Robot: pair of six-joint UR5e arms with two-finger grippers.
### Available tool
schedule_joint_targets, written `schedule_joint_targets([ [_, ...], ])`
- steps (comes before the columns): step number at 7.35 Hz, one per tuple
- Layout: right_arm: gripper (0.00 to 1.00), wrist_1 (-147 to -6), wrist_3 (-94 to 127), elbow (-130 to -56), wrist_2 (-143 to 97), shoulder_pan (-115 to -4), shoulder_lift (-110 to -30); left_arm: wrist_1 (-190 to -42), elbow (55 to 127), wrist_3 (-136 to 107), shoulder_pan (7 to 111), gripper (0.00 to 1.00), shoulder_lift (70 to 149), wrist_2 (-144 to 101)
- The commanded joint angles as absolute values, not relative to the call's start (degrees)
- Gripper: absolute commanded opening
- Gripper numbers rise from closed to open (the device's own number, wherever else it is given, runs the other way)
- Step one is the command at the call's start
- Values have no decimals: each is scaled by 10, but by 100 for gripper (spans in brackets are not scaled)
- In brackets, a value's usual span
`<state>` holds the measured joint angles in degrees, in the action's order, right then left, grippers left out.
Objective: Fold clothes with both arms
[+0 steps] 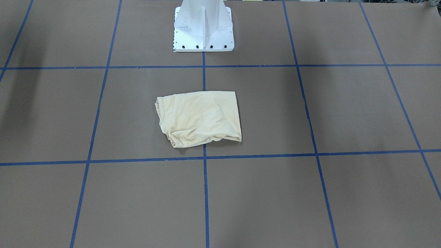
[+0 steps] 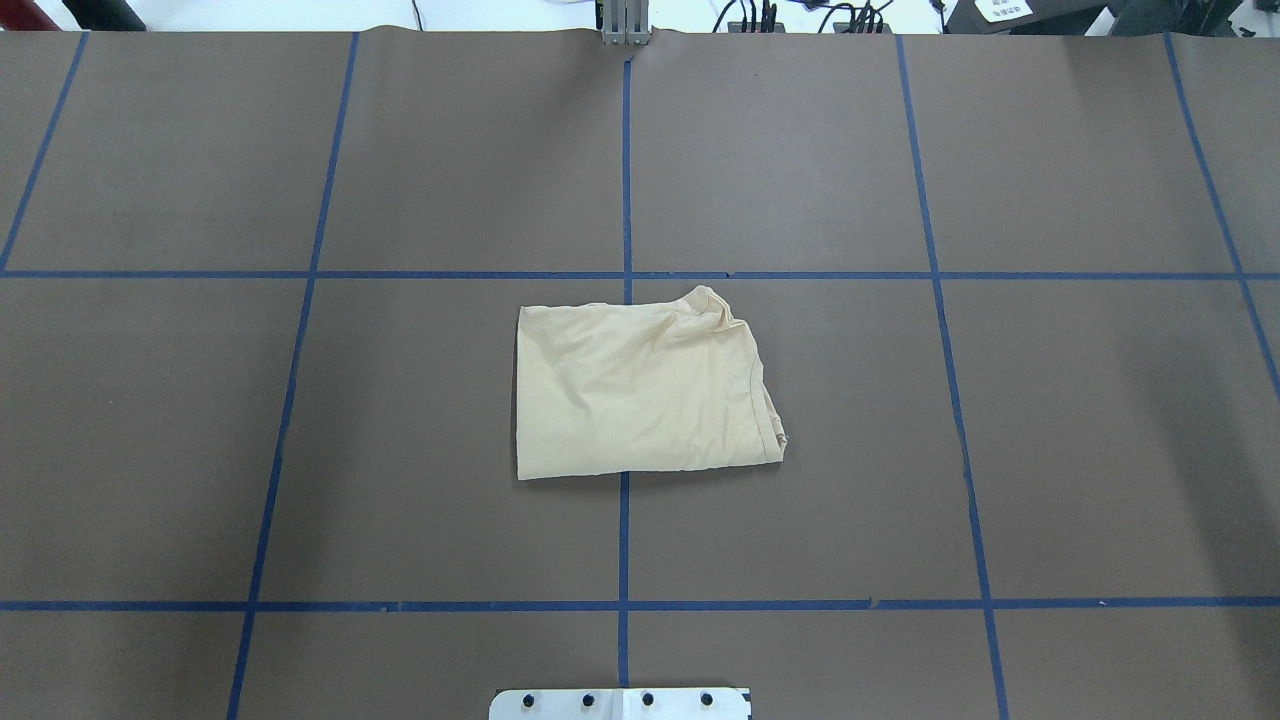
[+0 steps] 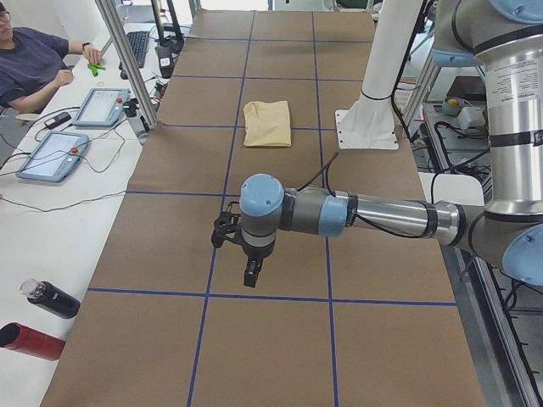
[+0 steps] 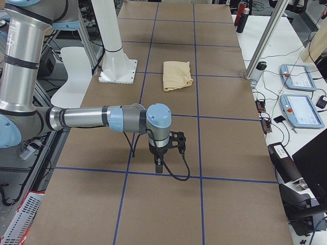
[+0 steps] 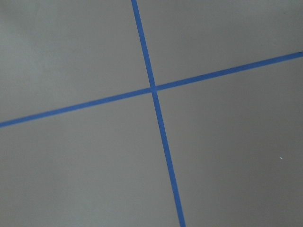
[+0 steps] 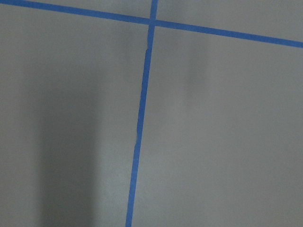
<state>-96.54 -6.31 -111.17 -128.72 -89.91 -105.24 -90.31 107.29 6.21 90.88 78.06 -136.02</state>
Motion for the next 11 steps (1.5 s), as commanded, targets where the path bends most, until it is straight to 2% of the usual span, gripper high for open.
schedule_joint_targets([
  [1,100,-966,-63,-1110,-1288,-899,-1051,-907,1059,59,914,100,764,-1378],
  [2,100,-966,-64,-1111,-1288,-899,-1051,-894,1075,60,915,100,761,-1376],
  [6,100,-966,-63,-1110,-1288,-899,-1052,-898,1057,61,911,100,768,-1372],
  [11,100,-966,-63,-1112,-1289,-899,-1051,-898,1067,59,912,100,768,-1372],
])
